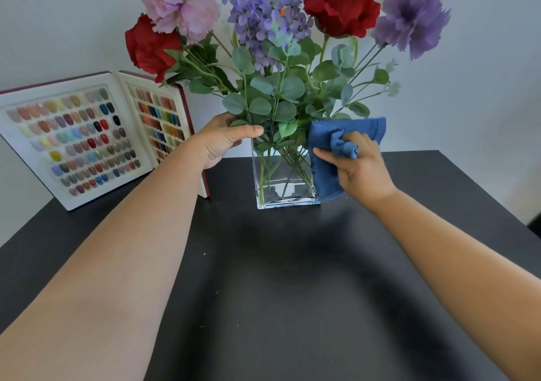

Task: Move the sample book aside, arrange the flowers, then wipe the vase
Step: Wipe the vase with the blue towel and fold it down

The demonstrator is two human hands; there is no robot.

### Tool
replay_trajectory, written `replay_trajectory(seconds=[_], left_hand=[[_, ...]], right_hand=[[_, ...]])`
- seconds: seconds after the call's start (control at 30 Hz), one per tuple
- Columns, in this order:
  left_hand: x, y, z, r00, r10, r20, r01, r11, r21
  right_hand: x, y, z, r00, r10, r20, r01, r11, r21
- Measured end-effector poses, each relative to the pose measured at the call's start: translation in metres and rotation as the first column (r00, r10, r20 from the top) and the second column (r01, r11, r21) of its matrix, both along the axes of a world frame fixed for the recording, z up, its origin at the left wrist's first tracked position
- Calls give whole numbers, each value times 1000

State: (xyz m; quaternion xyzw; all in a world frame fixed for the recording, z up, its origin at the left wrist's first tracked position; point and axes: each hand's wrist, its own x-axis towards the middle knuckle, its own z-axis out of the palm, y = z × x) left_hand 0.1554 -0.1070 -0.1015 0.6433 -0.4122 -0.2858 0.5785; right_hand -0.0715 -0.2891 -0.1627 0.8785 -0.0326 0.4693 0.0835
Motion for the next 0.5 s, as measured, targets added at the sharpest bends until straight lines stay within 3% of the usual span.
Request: replay_trajectory(seconds=[0.2, 0.27, 0.33, 0.5], left_hand=[[-3, 1, 2, 1000, -1, -16, 1, 1000, 1], [-3, 1, 2, 1000, -5, -17, 5, 1000, 4], [-3, 1, 2, 1000, -4, -21, 4, 1000, 2], [-3, 1, 3, 1000, -6, -24, 6, 1000, -7]], right_hand=[[-19, -9, -52, 932, -97, -348, 34, 982, -183], [-22, -9, -52, 923, -90, -375, 6, 975, -220], [-20, -12, -40, 953, -55, -298, -5, 980, -197], [-2, -14, -2, 996, -58, 61, 66, 987, -150]])
